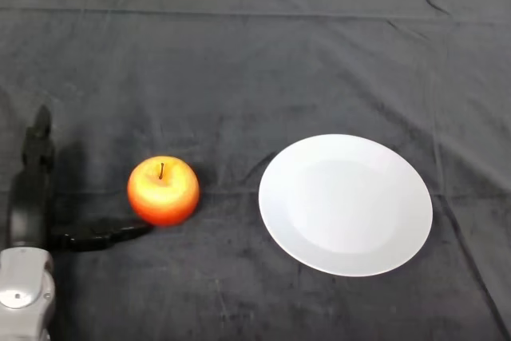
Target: Move the apple to the plate
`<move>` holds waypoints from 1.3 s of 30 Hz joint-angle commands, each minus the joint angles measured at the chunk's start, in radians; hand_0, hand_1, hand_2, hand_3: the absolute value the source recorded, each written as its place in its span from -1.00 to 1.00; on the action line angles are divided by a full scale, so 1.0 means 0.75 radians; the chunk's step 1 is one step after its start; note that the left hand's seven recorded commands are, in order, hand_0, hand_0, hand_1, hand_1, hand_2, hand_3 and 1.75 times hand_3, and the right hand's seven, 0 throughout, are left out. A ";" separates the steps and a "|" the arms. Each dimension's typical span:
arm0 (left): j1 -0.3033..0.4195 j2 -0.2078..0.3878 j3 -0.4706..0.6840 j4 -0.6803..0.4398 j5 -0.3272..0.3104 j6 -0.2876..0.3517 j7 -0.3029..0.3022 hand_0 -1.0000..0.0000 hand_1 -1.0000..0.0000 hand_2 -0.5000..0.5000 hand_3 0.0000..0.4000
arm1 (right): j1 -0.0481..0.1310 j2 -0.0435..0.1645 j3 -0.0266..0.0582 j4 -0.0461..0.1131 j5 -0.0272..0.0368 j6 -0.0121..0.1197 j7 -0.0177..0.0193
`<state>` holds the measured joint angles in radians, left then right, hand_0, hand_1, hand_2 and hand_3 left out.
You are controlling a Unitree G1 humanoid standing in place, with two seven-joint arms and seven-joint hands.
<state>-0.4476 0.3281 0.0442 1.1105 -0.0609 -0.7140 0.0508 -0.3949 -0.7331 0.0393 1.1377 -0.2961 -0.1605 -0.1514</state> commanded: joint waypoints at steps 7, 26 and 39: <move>-0.024 -0.026 -0.104 -0.050 0.086 -0.062 0.004 1.00 1.00 0.00 -1.00 | 0.062 0.043 0.015 0.015 0.0066 0.019 -0.0024; -0.024 -0.057 -0.291 -0.040 0.203 -0.124 0.029 1.00 1.00 0.00 -1.00 | 0.062 0.043 0.015 0.015 0.0063 0.020 -0.0021; -0.016 -0.057 -0.419 -0.043 0.247 -0.179 0.025 -1.00 0.76 -0.88 1.00 | 0.061 0.043 0.015 0.016 0.0058 0.019 -0.0022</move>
<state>-0.4839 0.2889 -0.2269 1.0979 0.0669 -0.8507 0.0836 -0.3950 -0.7355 0.0388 1.1371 -0.2962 -0.1604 -0.1512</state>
